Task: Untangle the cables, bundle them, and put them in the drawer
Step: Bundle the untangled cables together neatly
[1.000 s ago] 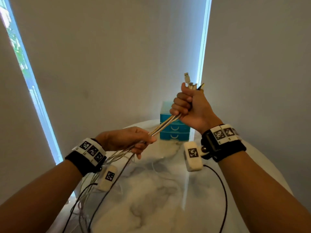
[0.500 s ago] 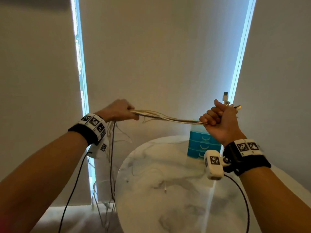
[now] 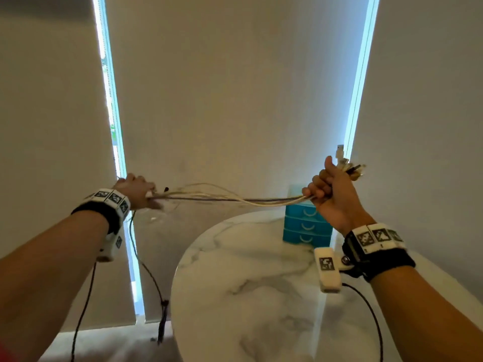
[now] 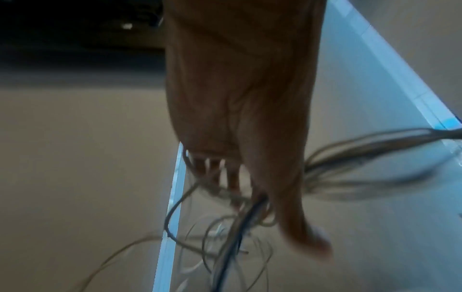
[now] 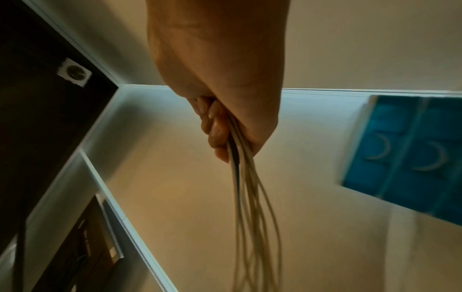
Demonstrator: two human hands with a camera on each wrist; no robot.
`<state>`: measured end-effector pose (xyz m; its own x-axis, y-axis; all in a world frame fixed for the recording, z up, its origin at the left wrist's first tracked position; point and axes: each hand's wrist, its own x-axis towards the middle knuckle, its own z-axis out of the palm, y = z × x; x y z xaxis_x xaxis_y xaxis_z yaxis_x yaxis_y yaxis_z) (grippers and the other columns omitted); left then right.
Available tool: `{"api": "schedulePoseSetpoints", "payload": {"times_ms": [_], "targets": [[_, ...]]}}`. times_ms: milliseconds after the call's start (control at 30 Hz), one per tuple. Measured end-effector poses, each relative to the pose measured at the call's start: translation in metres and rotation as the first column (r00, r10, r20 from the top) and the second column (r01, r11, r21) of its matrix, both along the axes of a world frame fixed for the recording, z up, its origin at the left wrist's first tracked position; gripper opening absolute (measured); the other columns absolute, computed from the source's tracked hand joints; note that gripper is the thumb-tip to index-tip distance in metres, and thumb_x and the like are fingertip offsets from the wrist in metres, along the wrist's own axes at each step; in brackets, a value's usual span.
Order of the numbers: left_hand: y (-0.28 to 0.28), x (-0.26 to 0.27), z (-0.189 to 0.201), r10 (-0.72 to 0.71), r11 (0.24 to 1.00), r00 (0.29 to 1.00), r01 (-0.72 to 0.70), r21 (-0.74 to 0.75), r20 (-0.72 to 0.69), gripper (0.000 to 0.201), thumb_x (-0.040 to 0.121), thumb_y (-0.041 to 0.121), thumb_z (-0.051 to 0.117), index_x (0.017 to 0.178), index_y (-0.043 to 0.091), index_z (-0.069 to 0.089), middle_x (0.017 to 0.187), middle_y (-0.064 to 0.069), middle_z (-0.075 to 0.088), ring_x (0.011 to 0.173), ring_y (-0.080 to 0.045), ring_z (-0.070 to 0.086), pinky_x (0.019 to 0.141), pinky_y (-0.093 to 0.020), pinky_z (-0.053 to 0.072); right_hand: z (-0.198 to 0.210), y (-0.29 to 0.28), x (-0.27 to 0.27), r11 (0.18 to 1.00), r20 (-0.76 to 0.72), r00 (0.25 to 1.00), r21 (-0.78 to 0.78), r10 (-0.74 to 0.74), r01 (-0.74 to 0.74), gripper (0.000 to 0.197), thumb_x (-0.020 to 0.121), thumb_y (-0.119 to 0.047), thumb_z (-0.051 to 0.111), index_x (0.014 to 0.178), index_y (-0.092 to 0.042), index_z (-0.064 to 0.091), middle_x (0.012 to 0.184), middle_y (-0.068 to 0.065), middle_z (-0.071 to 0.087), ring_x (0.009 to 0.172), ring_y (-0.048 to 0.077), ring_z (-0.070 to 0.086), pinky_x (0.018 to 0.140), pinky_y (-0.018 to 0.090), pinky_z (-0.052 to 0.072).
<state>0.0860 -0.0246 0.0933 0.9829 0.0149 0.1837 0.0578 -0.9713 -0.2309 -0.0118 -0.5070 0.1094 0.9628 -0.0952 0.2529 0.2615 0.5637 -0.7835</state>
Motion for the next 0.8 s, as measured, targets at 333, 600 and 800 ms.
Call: {"api": "schedulePoseSetpoints", "payload": {"times_ms": [333,600,800], "targets": [[-0.083,-0.006,-0.049,-0.361,0.887,0.859,0.196,-0.417,-0.364,0.098,0.057,0.093,0.076,0.136,0.037,0.065,0.142,0.012,0.064,0.123,-0.01,0.063,0.11,-0.036,0.048,-0.034,0.003,0.011,0.998,-0.089,0.995,0.035,0.052,-0.049,0.056,0.108,-0.043,0.059,0.061,-0.021,0.038,0.053,-0.004,0.026,0.049,0.012,0.028,0.059,0.03,0.041],[-0.188,-0.037,-0.059,-0.775,0.518,0.629,0.587,-0.623,-0.052,0.033,0.089,0.047,0.085,0.119,0.039,0.074,0.113,0.019,0.074,0.104,-0.003,0.068,0.091,-0.027,0.056,-0.032,0.004,0.007,0.996,-0.084,0.996,0.08,0.041,-0.034,0.053,0.108,-0.041,0.059,0.063,-0.022,0.038,0.054,-0.004,0.026,0.05,0.012,0.028,0.057,0.03,0.041],[-0.176,-0.027,-0.064,-0.724,0.505,0.681,0.63,-0.59,0.108,0.046,0.08,0.015,0.09,0.114,0.033,0.065,0.113,0.007,0.062,0.095,-0.014,0.063,0.078,-0.032,0.06,-0.052,-0.018,0.009,0.992,-0.112,0.994,0.128,0.012,0.003,0.051,0.108,-0.039,0.059,0.065,-0.022,0.037,0.054,-0.004,0.025,0.048,0.013,0.028,0.059,0.031,0.039]]}}
